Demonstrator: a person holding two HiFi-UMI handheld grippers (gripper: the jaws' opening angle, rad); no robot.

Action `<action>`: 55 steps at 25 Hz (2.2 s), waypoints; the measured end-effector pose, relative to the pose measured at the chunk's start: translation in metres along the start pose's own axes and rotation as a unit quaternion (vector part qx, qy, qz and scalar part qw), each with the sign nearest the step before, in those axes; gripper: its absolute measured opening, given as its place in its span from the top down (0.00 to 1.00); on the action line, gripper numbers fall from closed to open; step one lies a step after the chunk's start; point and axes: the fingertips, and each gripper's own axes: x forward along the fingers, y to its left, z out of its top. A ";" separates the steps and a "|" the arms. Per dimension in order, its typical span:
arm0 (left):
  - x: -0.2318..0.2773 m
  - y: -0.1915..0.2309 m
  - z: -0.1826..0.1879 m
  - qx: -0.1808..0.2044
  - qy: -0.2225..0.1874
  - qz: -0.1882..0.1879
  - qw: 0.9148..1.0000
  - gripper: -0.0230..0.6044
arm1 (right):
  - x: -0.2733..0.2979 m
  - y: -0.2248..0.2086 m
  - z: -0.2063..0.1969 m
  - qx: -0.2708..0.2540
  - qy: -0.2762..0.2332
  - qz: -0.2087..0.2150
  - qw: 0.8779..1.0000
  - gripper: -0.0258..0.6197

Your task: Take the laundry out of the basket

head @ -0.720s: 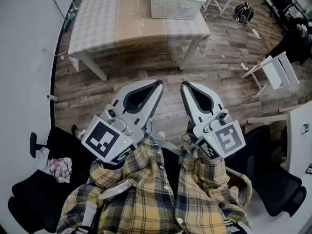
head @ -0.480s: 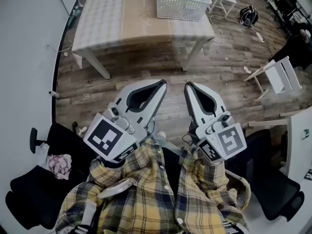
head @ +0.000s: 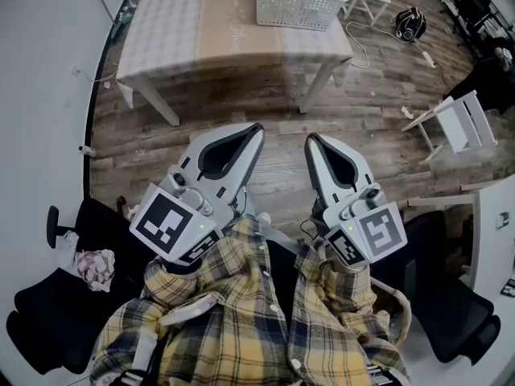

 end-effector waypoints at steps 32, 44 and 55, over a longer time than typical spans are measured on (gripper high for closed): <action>0.137 0.188 0.001 -0.014 0.003 -0.007 1.000 0.94 | 0.189 -0.126 0.003 0.001 0.041 -0.014 0.999 0.93; 0.150 0.257 0.003 -0.007 0.019 -0.021 1.000 0.94 | 0.248 -0.151 0.002 0.016 0.035 -0.053 0.998 0.93; 0.161 0.297 -0.017 -0.018 0.042 0.003 0.999 0.94 | 0.282 -0.185 -0.019 0.042 0.047 -0.063 0.996 0.93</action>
